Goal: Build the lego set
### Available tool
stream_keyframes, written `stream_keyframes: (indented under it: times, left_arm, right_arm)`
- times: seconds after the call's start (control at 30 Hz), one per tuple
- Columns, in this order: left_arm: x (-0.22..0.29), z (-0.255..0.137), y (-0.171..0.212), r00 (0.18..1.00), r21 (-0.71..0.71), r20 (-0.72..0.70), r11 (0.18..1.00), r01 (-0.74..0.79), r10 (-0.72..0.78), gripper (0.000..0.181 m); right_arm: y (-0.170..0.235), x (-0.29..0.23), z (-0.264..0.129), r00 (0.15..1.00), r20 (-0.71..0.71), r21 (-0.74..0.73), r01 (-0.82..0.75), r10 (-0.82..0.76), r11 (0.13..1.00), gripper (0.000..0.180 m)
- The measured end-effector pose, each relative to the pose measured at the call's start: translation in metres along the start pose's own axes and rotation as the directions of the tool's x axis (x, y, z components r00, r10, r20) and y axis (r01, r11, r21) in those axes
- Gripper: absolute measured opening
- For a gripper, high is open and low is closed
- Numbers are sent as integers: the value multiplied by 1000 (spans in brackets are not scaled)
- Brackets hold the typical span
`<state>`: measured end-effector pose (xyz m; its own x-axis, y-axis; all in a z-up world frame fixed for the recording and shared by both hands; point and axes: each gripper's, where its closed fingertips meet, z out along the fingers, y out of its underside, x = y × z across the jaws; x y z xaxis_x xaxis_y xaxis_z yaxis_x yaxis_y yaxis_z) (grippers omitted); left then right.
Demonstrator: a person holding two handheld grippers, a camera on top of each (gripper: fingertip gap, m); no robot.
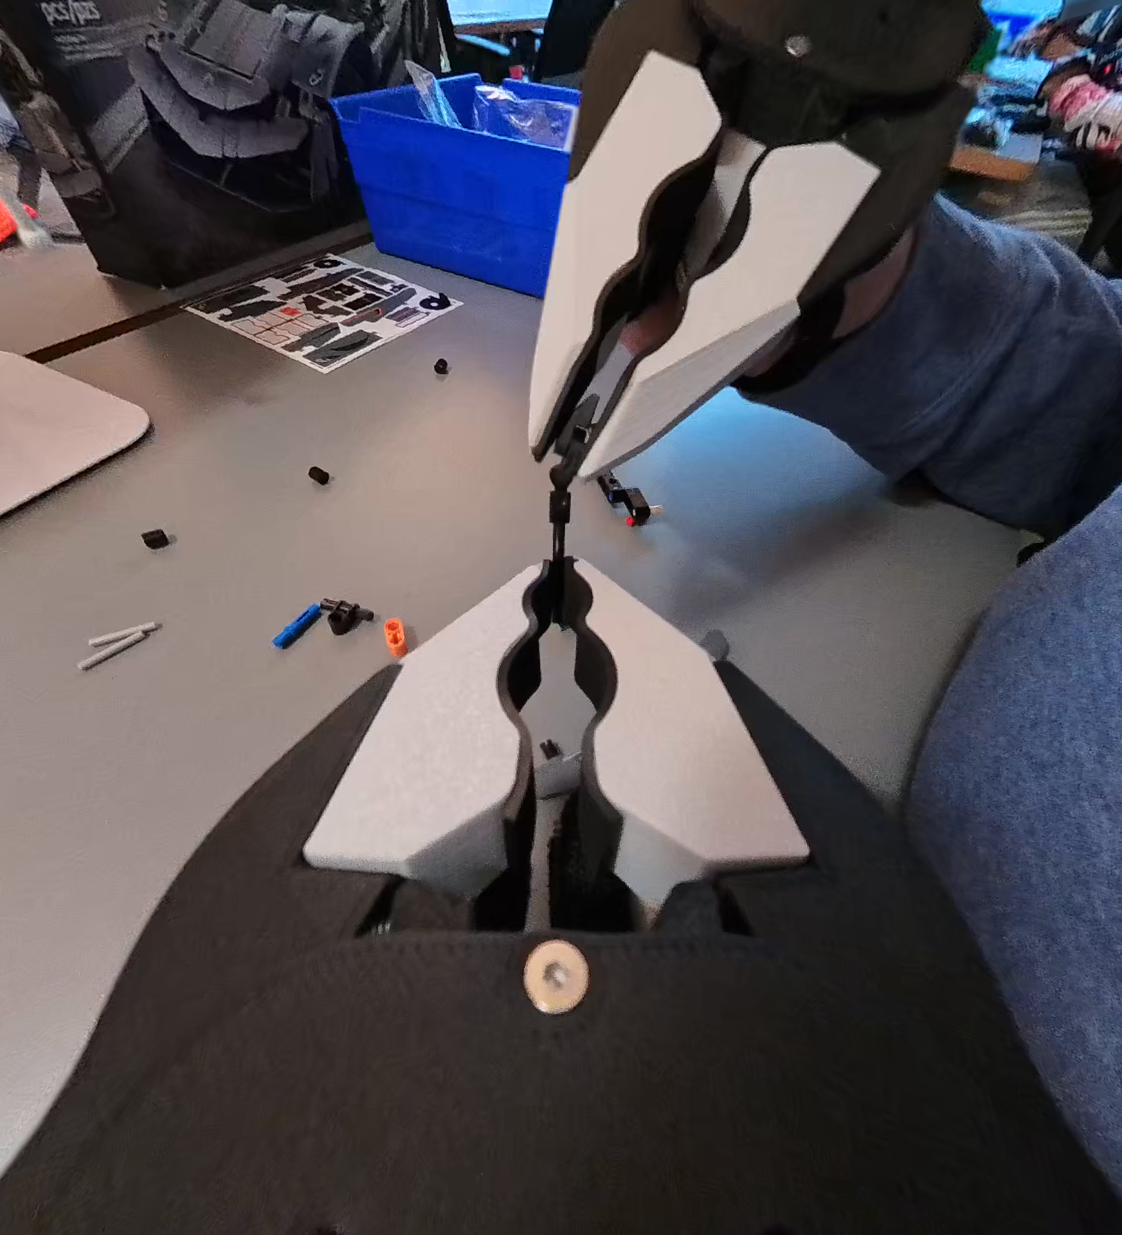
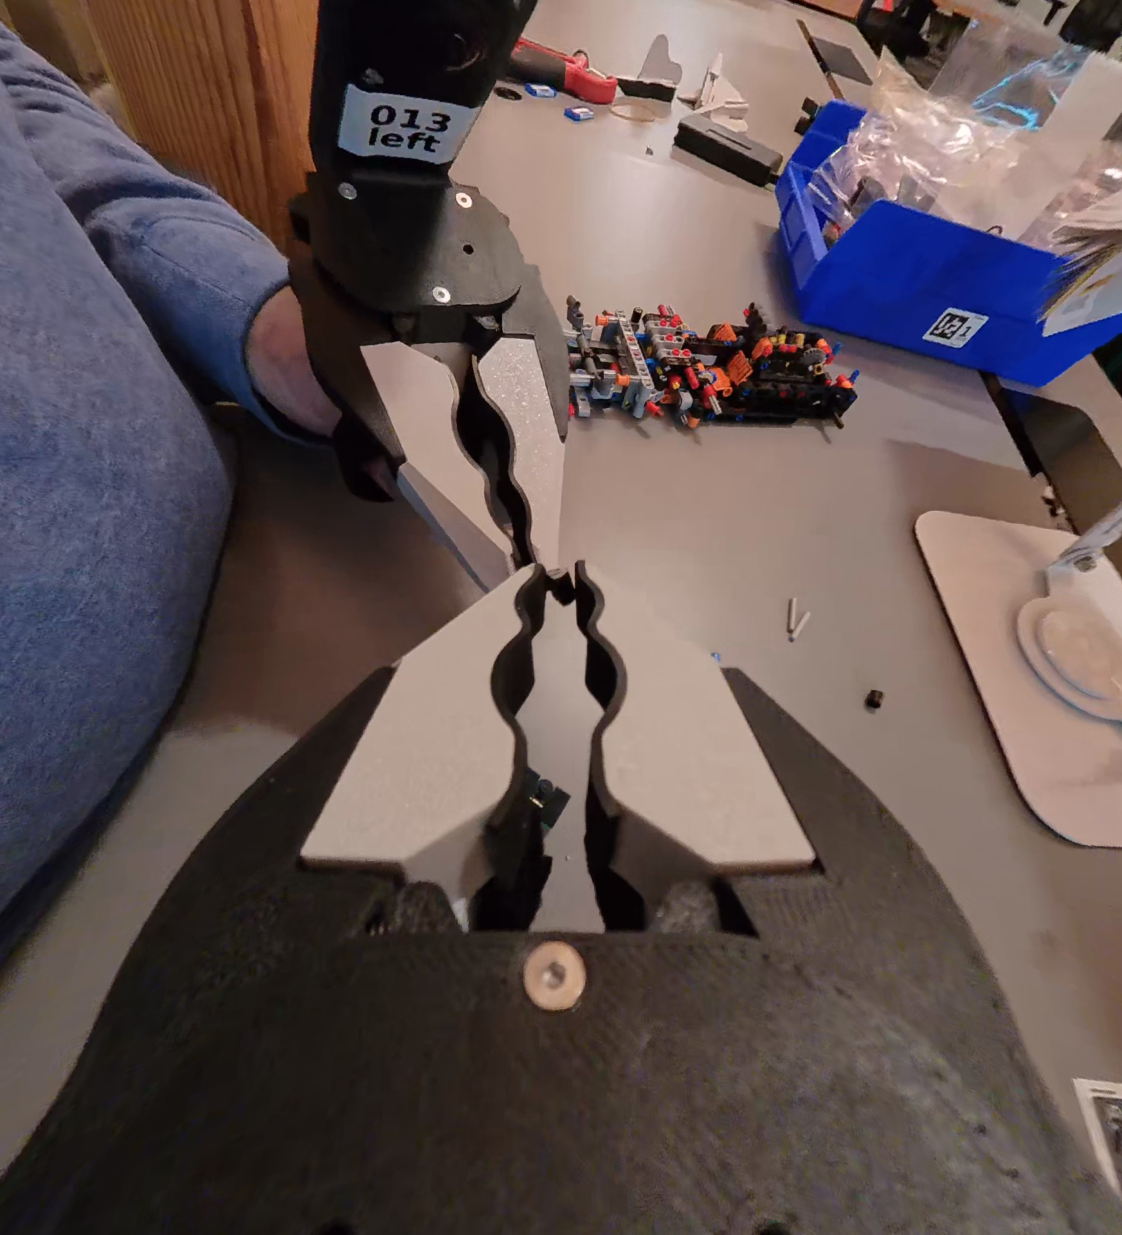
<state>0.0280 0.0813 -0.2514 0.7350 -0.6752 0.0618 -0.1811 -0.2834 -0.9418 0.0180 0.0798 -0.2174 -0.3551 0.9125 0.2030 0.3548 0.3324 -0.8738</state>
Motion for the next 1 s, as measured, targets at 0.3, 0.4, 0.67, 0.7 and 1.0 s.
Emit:
stream_keyframes:
  times: [0.3,0.4,0.67,0.7,1.0]
  left_arm:
    - [-2,-5,-6,985,84,-38,982,169,-166,0]
    - [-2,-3,-3,983,80,-37,980,184,-181,0]
    - [-6,-1,4,994,38,45,994,98,-100,0]
    - [-6,-1,4,994,35,49,995,91,-93,0]
    - [-7,1,5,996,27,53,997,76,-78,0]
  right_arm:
    - [-9,6,5,973,-185,-25,135,-137,991,4]
    - [-6,6,6,973,-190,-31,130,-134,991,5]
    - [2,6,9,987,-147,-21,68,-70,997,21]
    - [3,5,9,987,-145,-25,73,-76,997,18]
    - [8,6,7,982,-156,-58,94,-102,994,5]
